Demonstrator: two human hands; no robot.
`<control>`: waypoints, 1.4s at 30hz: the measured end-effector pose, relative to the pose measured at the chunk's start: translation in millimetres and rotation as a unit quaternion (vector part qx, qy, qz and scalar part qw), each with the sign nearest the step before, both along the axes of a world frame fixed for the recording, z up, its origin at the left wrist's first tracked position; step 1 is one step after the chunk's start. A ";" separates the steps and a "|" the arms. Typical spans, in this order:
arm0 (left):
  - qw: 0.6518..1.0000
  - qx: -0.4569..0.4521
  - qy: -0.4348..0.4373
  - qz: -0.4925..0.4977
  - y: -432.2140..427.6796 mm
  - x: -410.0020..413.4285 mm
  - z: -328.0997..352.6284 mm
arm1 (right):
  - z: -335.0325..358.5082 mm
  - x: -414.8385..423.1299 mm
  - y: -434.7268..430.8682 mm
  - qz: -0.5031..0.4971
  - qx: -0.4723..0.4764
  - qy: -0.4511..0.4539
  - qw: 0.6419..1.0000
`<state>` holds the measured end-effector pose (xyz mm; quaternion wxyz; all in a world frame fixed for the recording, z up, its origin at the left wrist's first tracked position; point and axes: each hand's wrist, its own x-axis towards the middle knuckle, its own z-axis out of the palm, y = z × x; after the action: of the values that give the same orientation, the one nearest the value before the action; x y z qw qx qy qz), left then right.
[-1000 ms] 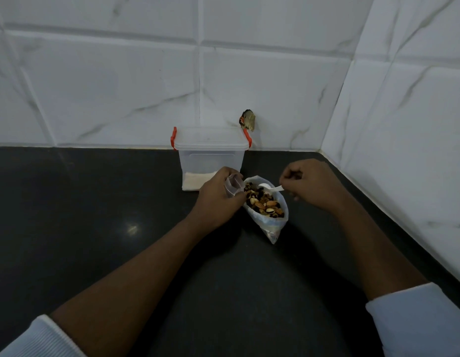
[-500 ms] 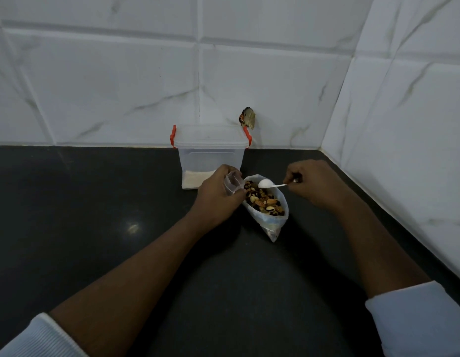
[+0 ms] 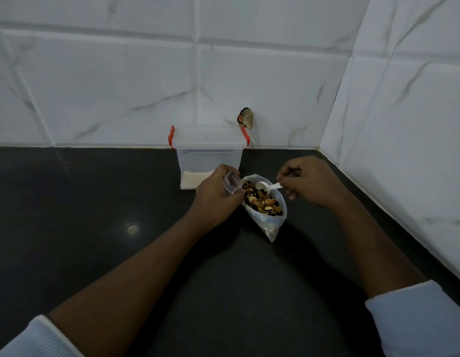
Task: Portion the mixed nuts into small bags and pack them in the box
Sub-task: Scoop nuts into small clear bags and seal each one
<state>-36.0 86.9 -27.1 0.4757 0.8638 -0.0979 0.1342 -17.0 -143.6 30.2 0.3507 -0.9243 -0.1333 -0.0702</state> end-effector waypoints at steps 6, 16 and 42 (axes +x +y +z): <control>1.000 0.002 0.000 0.009 -1.9 0.6 -0.1 | -16.2 13.7 -3.7 -0.116 0.283 0.138 0.942; 1.000 0.016 0.002 0.022 -0.6 3.2 -3.4 | -19.8 23.4 -12.6 -0.120 0.443 0.232 0.858; 0.998 -0.056 0.007 -0.025 1.1 1.6 -4.9 | -5.9 4.9 0.2 0.037 0.097 -0.116 0.988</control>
<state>-34.4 88.0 -31.9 0.5269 0.8342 -0.1082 0.1213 -12.0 -143.4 24.2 0.4232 -0.8659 -0.1998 -0.1768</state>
